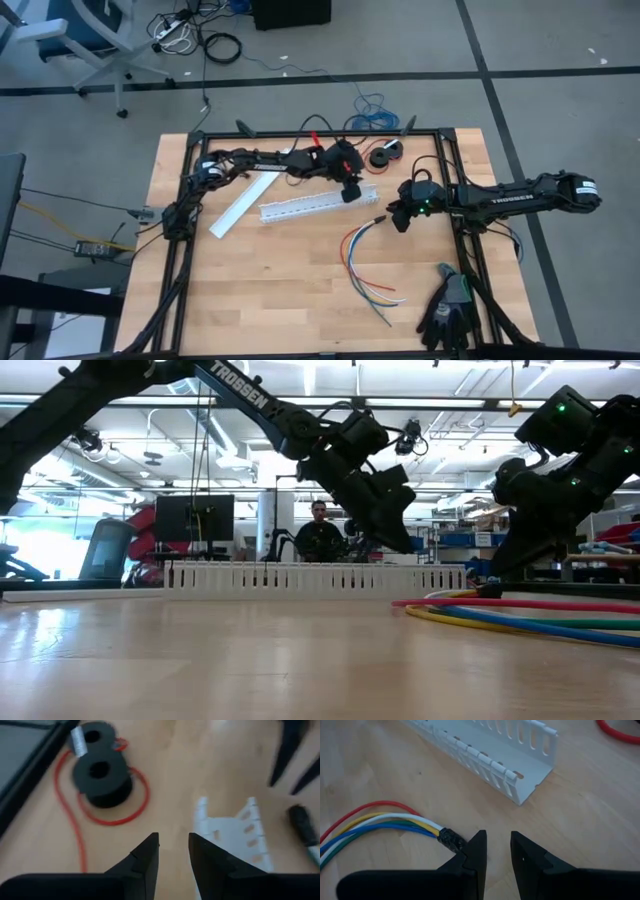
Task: Ziptie cables
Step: Wrap the cables together using the left black zip tie
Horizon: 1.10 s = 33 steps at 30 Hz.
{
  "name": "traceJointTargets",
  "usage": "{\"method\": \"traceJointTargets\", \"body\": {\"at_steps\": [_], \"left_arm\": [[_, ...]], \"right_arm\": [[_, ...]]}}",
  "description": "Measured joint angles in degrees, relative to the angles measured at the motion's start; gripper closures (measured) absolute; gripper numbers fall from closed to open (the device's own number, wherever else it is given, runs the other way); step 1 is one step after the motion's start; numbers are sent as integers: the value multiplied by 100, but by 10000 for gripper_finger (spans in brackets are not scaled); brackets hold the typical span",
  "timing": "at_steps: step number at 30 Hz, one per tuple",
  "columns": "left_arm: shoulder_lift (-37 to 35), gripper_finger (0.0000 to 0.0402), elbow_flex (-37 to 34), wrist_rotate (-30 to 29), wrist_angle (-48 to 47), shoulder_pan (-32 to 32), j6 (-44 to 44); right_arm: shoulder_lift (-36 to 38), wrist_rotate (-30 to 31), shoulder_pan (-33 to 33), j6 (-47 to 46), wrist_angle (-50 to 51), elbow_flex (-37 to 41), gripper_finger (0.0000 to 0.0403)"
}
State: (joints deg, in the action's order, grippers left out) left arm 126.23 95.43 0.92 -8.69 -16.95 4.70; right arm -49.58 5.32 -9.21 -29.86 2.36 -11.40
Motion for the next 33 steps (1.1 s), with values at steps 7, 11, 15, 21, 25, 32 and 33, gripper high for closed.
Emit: {"method": "traceJointTargets", "body": {"at_steps": [7, 11, 15, 21, 25, 32, 33], "left_arm": [[-171, 285, 90, 139, -302, -188, 100], [-561, 290, -256, 182, -87, -174, 261], [-996, 295, -785, 151, 180, -179, 258], [-1752, 295, -2134, 36, 1371, -175, -6], [-2204, 295, -3102, 27, 2353, -105, -178], [-2632, 295, -4078, -303, 2831, 17, -154], [-2632, 295, -4135, -376, 2931, 0, -73]], "right_arm": [[2, 67, 6, -389, 443, 0, 328], [63, 611, 151, -939, 1271, 1, 328], [246, 754, 473, -1561, 1657, 2, 328], [658, 1070, 1243, -2525, 2085, 1, 328], [908, 1282, 1777, -3237, 2525, 4, 328], [1090, 1794, 2621, -4135, 2931, 4, 328], [1108, 1912, 2706, -4207, 2931, 4, 328]]}}
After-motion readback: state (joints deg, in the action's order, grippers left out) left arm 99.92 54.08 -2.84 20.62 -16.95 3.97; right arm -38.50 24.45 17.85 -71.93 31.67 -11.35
